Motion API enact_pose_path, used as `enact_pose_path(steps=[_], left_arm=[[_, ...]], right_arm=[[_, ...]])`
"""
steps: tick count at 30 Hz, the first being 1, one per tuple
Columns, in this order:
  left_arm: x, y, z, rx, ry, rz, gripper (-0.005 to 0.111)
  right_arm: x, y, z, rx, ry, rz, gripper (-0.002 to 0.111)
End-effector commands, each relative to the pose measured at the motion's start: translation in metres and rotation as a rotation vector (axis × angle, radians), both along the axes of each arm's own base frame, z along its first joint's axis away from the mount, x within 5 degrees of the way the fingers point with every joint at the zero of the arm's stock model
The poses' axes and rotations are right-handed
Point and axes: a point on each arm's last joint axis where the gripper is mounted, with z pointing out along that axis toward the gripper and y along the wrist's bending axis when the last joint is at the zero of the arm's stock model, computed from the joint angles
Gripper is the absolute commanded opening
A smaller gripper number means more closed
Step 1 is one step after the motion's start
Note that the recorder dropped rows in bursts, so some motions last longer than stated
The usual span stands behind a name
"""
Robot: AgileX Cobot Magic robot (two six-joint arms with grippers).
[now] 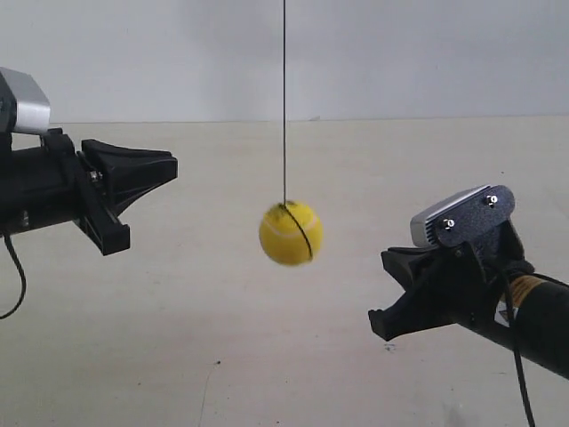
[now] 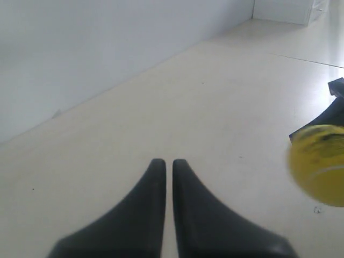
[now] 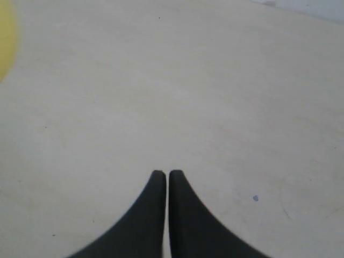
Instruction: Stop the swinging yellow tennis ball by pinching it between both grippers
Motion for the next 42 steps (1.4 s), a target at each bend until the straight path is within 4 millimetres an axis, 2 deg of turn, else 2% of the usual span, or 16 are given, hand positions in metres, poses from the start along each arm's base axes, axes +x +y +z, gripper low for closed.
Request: enact_pose_path(steps=[1, 7, 15, 31, 38, 42], left_arm=[[0.004, -0.005, -0.002, 0.019, 0.011, -0.039, 0.005], [0.016, -0.028, -0.026, 0.052, 0.078, -0.143, 0.005], [0.012, -0.042, -0.027, 0.071, 0.062, -0.195, 0.005], [0.019, -0.042, -0.023, 0.095, -0.027, -0.16, 0.005], [0.034, -0.05, -0.041, 0.077, 0.008, -0.219, 0.005], [0.041, -0.052, -0.043, 0.078, 0.0, -0.228, 0.005]], right_arm=[[0.001, 0.002, -0.001, -0.01, -0.003, 0.012, 0.0], [0.001, 0.002, -0.001, -0.011, 0.0, 0.017, 0.0], [0.0, 0.004, -0.001, -0.006, -0.001, 0.043, 0.0], [0.01, 0.013, -0.004, 0.064, -0.13, 0.076, 0.0], [0.02, 0.019, 0.006, 0.066, -0.225, 0.096, 0.0], [0.022, 0.021, 0.007, 0.065, -0.234, 0.097, 0.0]])
